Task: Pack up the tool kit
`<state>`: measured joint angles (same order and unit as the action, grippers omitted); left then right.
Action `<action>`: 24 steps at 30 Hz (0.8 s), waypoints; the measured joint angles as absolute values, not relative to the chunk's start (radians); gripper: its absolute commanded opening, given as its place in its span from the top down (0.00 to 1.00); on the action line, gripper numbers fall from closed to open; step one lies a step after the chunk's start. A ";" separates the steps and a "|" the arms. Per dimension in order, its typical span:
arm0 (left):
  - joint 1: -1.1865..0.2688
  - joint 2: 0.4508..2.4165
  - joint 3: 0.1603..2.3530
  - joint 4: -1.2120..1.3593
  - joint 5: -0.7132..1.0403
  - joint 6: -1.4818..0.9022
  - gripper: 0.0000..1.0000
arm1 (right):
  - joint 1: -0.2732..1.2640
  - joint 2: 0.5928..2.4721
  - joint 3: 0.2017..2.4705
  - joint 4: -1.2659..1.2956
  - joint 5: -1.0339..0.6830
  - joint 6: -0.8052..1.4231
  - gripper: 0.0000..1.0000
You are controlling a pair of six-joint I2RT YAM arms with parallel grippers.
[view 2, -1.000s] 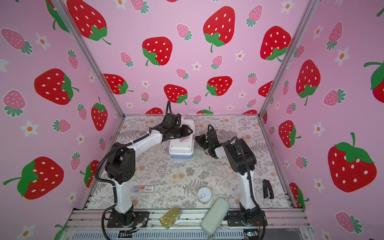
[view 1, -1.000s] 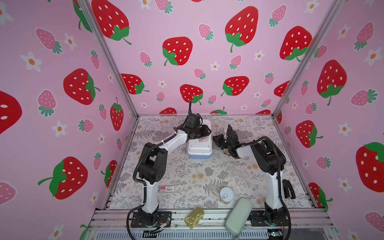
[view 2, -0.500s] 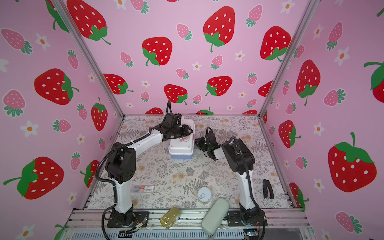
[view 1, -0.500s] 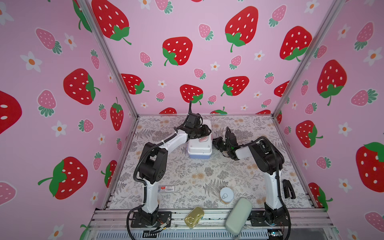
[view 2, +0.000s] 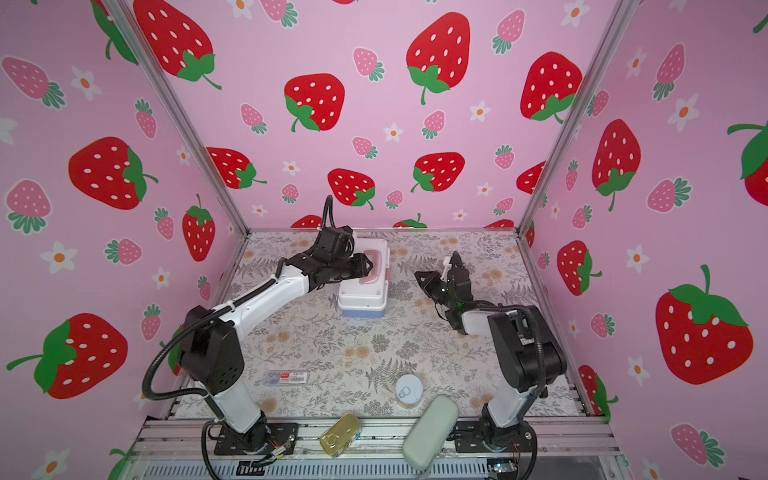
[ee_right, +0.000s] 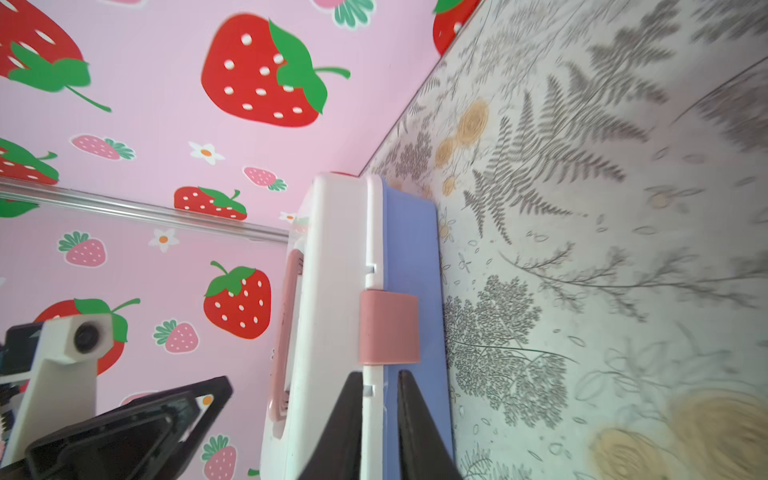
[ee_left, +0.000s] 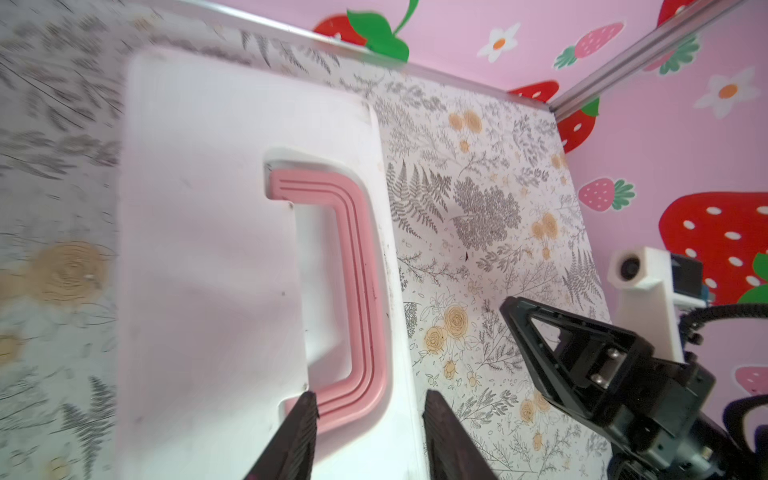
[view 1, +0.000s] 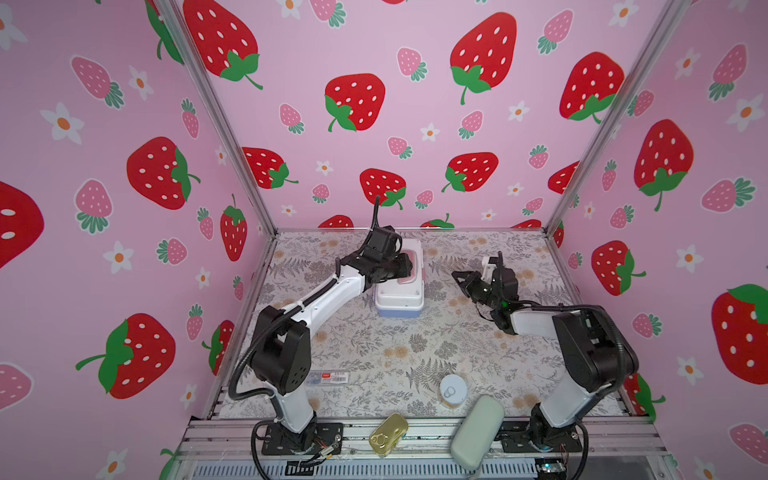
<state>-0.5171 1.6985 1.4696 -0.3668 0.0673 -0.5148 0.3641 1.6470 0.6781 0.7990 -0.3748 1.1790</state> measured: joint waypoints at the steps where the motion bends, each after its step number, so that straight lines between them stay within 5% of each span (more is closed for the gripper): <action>1: -0.517 1.668 1.470 -0.375 0.041 -0.509 0.54 | 0.358 1.621 0.661 0.799 -0.375 1.169 0.79; 7: -0.508 1.435 1.426 -0.425 -0.162 -0.485 0.52 | 0.345 1.452 0.589 0.738 -0.358 1.065 0.65; 10: -0.502 1.291 1.323 -0.435 -0.275 -0.484 0.50 | 0.342 1.357 0.570 0.685 -0.333 0.988 0.50; 14: -0.495 1.035 1.114 -0.434 -0.428 -0.487 0.41 | 0.337 1.181 0.536 0.626 -0.260 0.862 0.25; 15: -0.495 0.963 1.063 -0.429 -0.466 -0.489 0.30 | 0.337 1.133 0.531 0.616 -0.232 0.831 0.01; 16: -0.495 0.897 1.019 -0.421 -0.499 -0.491 0.00 | 0.337 1.082 0.524 0.606 -0.207 0.803 0.01; 24: -0.489 0.355 0.560 -0.058 -0.671 -0.399 0.01 | 0.337 0.596 0.346 0.686 0.118 0.582 0.01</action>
